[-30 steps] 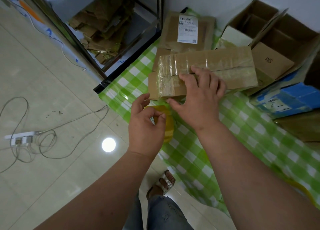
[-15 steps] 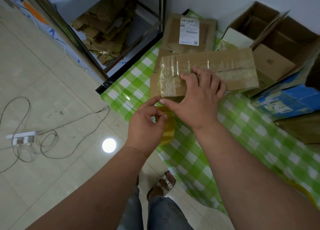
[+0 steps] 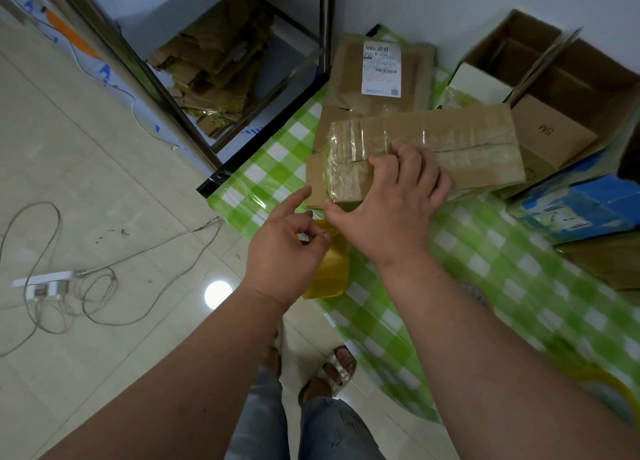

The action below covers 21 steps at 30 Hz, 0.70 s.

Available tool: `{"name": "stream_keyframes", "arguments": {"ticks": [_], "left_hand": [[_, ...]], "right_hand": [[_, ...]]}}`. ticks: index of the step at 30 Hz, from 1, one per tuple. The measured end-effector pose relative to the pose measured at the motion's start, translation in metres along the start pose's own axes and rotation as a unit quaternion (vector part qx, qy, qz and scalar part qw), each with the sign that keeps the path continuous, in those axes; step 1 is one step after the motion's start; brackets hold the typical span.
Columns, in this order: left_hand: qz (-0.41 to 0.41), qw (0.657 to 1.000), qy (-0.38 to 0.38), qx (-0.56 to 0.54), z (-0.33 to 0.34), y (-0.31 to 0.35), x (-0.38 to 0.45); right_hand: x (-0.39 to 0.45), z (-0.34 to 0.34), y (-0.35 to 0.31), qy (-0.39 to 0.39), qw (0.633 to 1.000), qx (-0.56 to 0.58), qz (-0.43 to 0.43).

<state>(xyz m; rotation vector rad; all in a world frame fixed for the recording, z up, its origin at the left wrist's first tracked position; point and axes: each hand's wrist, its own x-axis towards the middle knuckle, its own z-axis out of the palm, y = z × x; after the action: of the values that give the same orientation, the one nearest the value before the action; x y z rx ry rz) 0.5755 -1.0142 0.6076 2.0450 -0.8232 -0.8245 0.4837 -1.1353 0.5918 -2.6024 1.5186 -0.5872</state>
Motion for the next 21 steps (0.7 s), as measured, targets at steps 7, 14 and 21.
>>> {"name": "stream_keyframes", "arguments": {"ticks": [7, 14, 21], "left_hand": [[0.02, 0.999, -0.042, 0.024, -0.007, 0.0, 0.005], [0.02, 0.995, -0.097, 0.016, -0.013, 0.003, 0.01], [0.011, 0.994, -0.109, -0.001, -0.013, 0.005, 0.008]], "right_hand": [[-0.007, 0.004, -0.014, -0.018, 1.0, 0.008, 0.007], [-0.007, 0.002, -0.006, -0.02, 1.0, -0.006, 0.0], [-0.009, -0.003, -0.012, -0.035, 0.999, -0.007, 0.014]]}}
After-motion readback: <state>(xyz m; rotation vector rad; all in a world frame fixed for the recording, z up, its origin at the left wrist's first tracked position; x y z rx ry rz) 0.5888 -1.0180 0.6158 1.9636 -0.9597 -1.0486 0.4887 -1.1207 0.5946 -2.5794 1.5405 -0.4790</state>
